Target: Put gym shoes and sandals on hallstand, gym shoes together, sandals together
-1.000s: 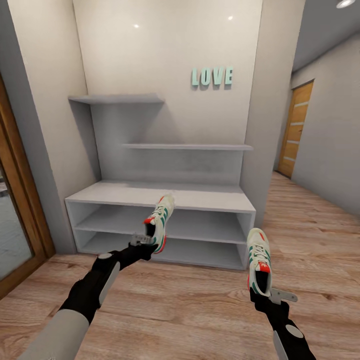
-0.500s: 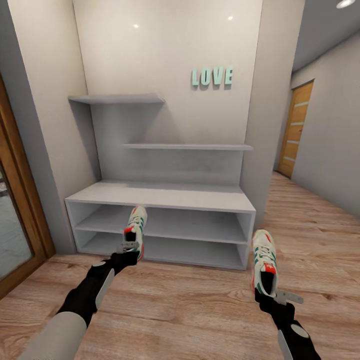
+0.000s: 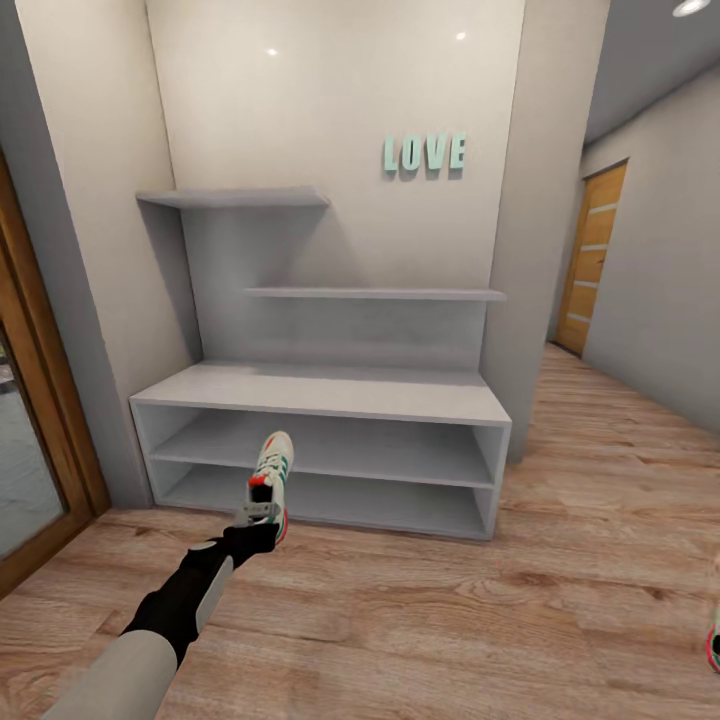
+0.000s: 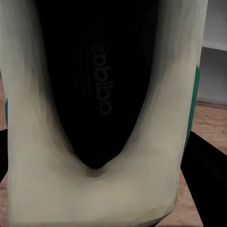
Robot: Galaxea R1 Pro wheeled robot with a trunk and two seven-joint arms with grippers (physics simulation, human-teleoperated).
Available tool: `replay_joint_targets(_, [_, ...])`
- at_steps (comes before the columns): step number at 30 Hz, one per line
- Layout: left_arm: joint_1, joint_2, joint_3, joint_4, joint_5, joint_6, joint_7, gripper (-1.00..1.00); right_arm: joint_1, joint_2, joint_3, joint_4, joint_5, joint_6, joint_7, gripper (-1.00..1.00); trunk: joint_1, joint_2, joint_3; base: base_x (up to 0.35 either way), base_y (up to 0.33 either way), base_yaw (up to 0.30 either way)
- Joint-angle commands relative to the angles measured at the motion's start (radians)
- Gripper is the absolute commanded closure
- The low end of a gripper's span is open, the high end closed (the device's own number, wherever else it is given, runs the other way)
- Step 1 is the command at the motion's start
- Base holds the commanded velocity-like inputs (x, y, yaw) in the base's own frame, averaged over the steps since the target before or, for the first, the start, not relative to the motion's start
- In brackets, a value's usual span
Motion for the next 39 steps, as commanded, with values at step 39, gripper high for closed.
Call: replay_joint_targets(39, [-0.083, 0.002, -0.058, -0.021, 0.004, 0.217, -0.003, 1.0, -0.001, -0.147, -0.181, -0.001, 0.111, 0.191, -0.002, 1.0, 0.011, -0.007, -0.136, 0.0, 0.0, 0.0])
